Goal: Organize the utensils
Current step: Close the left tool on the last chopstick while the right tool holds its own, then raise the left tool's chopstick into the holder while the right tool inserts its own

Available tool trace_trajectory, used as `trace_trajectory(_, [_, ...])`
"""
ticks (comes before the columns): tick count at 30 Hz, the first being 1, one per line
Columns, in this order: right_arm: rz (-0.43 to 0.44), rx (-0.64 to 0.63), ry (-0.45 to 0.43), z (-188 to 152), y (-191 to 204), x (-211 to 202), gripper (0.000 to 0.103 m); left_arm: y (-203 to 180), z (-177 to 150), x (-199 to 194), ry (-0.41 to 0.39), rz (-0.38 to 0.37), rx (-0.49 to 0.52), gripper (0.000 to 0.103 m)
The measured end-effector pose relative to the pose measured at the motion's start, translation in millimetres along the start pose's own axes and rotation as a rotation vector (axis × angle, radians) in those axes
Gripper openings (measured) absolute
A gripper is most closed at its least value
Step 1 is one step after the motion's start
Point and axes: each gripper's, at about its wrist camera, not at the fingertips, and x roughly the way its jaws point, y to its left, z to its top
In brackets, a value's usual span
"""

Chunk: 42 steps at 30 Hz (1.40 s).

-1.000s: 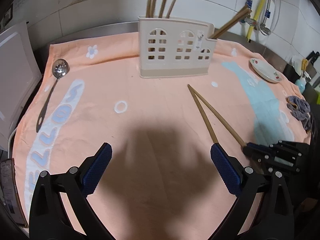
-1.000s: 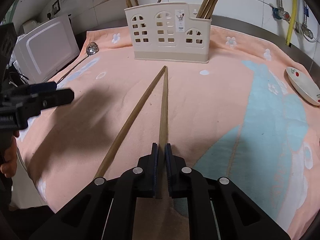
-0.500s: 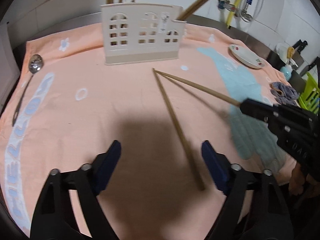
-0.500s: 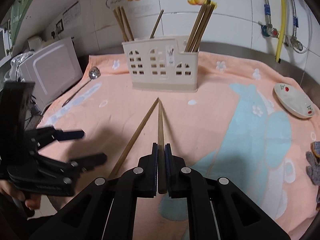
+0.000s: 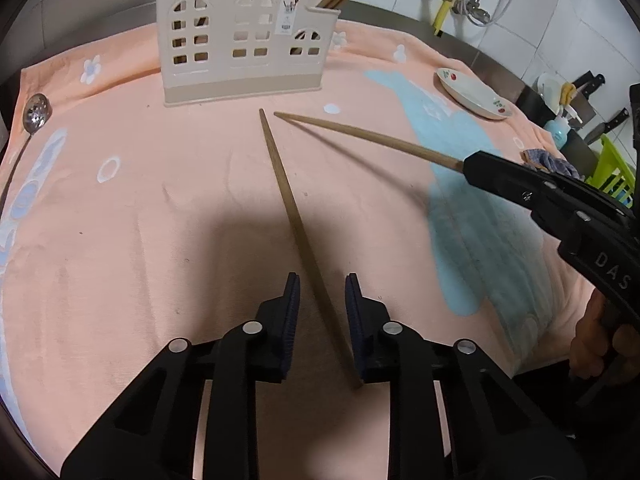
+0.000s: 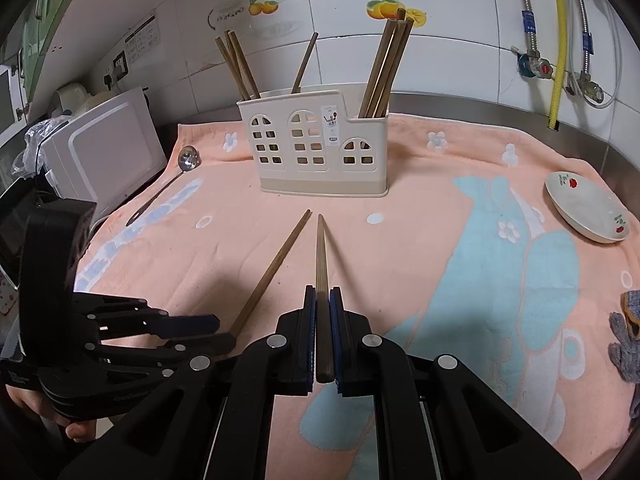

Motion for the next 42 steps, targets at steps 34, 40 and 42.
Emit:
trace_trajectory(34, [0.027, 0.020, -0.164, 57.8, -7.7, -42.2, 0.007, 11.8, 50.8, -82.2, -0.199, 0.094, 0.128, 0.006])
trace_trajectory(40, [0.051, -0.003, -0.191, 84.6, -6.0, -49.0, 0.007, 13.8, 68.0, -98.5, -0.255, 0.095, 0.145, 0.006])
trace_trajectory(42, [0.062, -0.013, -0.193, 93.0, -4.8, -49.0, 0.007, 13.6, 73.1, -101.8, -0.269, 0.092, 0.153, 0.006])
